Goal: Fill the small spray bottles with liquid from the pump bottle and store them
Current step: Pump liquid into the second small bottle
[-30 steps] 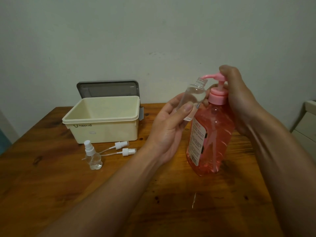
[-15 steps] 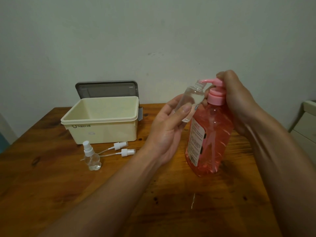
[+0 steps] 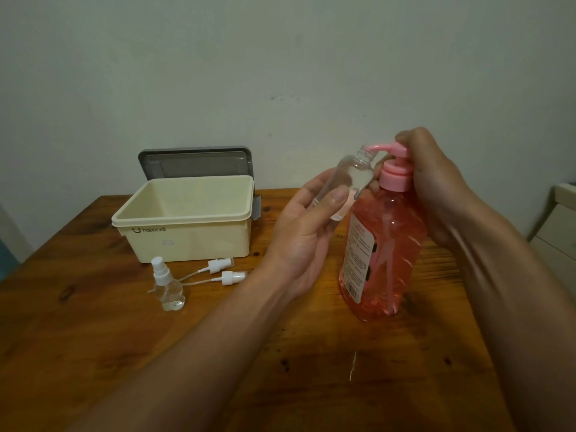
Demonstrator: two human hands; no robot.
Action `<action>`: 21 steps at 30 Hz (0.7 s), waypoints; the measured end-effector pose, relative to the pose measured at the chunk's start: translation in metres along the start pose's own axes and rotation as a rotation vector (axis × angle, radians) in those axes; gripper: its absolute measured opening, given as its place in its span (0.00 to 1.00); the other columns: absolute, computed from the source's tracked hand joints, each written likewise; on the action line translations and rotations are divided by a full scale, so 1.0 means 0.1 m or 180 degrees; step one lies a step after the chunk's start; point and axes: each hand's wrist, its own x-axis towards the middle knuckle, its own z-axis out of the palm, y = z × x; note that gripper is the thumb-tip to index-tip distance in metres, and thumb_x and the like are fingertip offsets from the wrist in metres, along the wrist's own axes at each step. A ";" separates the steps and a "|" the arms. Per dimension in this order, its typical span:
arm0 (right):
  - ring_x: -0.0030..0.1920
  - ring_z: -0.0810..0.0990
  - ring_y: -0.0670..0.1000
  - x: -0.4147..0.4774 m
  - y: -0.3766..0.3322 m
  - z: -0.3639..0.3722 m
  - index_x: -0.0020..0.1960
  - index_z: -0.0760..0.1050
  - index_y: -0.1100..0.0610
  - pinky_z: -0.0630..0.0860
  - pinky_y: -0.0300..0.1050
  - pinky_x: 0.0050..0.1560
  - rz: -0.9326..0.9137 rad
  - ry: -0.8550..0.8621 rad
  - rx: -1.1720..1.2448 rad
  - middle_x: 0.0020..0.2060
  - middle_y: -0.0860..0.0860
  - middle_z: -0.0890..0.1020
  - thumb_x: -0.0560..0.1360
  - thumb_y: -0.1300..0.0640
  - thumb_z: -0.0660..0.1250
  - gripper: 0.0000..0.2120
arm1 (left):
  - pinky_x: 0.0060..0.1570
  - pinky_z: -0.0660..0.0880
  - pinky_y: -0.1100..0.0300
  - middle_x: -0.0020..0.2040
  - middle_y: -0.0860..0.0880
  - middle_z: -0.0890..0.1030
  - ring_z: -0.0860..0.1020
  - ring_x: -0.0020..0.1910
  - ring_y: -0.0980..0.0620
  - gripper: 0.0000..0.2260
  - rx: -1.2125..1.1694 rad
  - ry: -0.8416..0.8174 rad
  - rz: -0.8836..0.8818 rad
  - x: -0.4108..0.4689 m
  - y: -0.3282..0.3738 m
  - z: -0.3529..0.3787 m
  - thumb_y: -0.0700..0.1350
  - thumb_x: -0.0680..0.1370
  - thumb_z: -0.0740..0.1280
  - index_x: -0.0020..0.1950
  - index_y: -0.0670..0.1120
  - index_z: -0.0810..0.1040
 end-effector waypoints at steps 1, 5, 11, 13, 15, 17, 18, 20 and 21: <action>0.27 0.75 0.51 0.00 0.00 0.00 0.35 0.74 0.57 0.73 0.41 0.30 0.0020 -0.0036 -0.0004 0.27 0.54 0.78 0.78 0.42 0.56 0.23 | 0.53 0.77 0.62 0.65 0.43 0.78 0.80 0.58 0.52 0.28 -0.0018 -0.0015 0.0005 0.00 0.00 0.00 0.40 0.72 0.71 0.71 0.42 0.69; 0.26 0.76 0.51 -0.01 -0.02 0.00 0.36 0.75 0.56 0.73 0.39 0.30 0.0082 -0.0105 0.0059 0.27 0.53 0.77 0.77 0.38 0.56 0.25 | 0.55 0.76 0.61 0.65 0.43 0.78 0.80 0.58 0.52 0.27 -0.0053 -0.0041 0.0006 0.01 0.00 0.02 0.40 0.73 0.70 0.72 0.42 0.69; 0.26 0.74 0.51 0.02 -0.01 -0.01 0.34 0.74 0.57 0.71 0.42 0.32 0.0047 -0.0031 -0.0035 0.27 0.54 0.78 0.78 0.44 0.54 0.22 | 0.56 0.76 0.60 0.67 0.42 0.76 0.80 0.58 0.51 0.26 -0.0063 -0.0013 -0.0017 0.01 -0.01 0.01 0.39 0.74 0.70 0.71 0.42 0.69; 0.26 0.74 0.50 0.02 0.00 -0.01 0.36 0.73 0.57 0.72 0.42 0.31 0.0007 0.0016 0.0019 0.26 0.54 0.78 0.78 0.47 0.55 0.19 | 0.54 0.77 0.61 0.65 0.43 0.77 0.80 0.57 0.51 0.27 -0.0088 0.0019 -0.0031 0.00 -0.01 0.01 0.40 0.72 0.71 0.71 0.42 0.70; 0.25 0.74 0.50 0.01 0.01 -0.01 0.36 0.73 0.57 0.72 0.40 0.29 -0.0013 0.0008 0.0007 0.26 0.54 0.77 0.78 0.46 0.55 0.20 | 0.53 0.77 0.62 0.64 0.44 0.79 0.81 0.57 0.52 0.29 -0.0103 0.0021 -0.0017 -0.01 -0.02 0.01 0.41 0.70 0.72 0.71 0.42 0.70; 0.25 0.75 0.50 0.01 0.00 0.00 0.35 0.75 0.57 0.73 0.39 0.29 0.0016 -0.0017 0.0023 0.26 0.54 0.77 0.78 0.42 0.56 0.23 | 0.53 0.77 0.62 0.62 0.45 0.80 0.81 0.57 0.52 0.30 -0.0096 0.0000 -0.0007 -0.01 -0.02 0.03 0.41 0.70 0.72 0.71 0.42 0.69; 0.26 0.76 0.51 0.01 0.00 0.01 0.34 0.76 0.55 0.74 0.39 0.29 0.0018 -0.0033 0.0050 0.26 0.54 0.77 0.78 0.40 0.55 0.25 | 0.53 0.77 0.61 0.61 0.46 0.81 0.81 0.57 0.53 0.29 -0.0091 -0.0014 -0.0004 0.00 -0.01 0.04 0.41 0.71 0.72 0.71 0.42 0.69; 0.27 0.76 0.52 0.01 -0.01 0.02 0.32 0.79 0.52 0.74 0.41 0.31 0.0009 -0.0056 0.0055 0.27 0.54 0.77 0.78 0.38 0.55 0.27 | 0.54 0.77 0.61 0.61 0.46 0.81 0.80 0.57 0.52 0.27 -0.0087 -0.0033 0.0007 0.00 -0.01 0.04 0.41 0.72 0.71 0.71 0.42 0.69; 0.27 0.76 0.52 0.01 -0.01 0.02 0.31 0.79 0.52 0.74 0.42 0.32 0.0018 -0.0057 0.0041 0.27 0.54 0.77 0.78 0.37 0.55 0.27 | 0.55 0.77 0.61 0.61 0.46 0.80 0.80 0.58 0.52 0.27 -0.0085 -0.0037 0.0012 0.00 -0.01 0.03 0.40 0.73 0.70 0.71 0.42 0.69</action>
